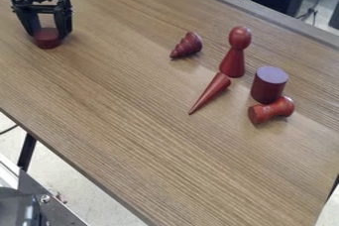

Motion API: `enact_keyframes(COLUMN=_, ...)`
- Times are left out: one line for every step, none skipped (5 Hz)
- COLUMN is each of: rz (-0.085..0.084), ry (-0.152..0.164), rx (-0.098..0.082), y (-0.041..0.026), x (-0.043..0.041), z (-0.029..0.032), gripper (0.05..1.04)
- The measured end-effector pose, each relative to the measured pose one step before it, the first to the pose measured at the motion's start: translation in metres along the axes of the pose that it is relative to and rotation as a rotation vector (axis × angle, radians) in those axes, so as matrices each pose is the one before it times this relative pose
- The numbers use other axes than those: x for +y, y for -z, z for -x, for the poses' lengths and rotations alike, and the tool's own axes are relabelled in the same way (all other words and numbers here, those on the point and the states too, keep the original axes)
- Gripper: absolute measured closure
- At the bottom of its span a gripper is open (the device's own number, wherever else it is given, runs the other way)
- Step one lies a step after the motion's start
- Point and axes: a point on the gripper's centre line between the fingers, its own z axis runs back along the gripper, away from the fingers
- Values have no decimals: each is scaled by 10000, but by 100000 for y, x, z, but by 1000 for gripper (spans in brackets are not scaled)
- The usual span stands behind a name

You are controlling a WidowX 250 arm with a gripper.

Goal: Pick up the small cylinder and put it on the left of the cone

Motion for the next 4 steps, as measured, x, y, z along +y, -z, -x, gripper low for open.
enact_keyframes(rz=-13, ry=-93, rx=39, y=-35, x=23, z=45, gripper=334)
enact_keyframes(rz=43, ry=-49, rx=248, y=65, x=13, z=187, gripper=335)
enact_keyframes(rz=15, ry=41, rx=397, y=-107, x=-276, z=437, gripper=335)
enact_keyframes(rz=-453, ry=57, rx=332, y=-1396, x=-1595, z=1045, gripper=335)
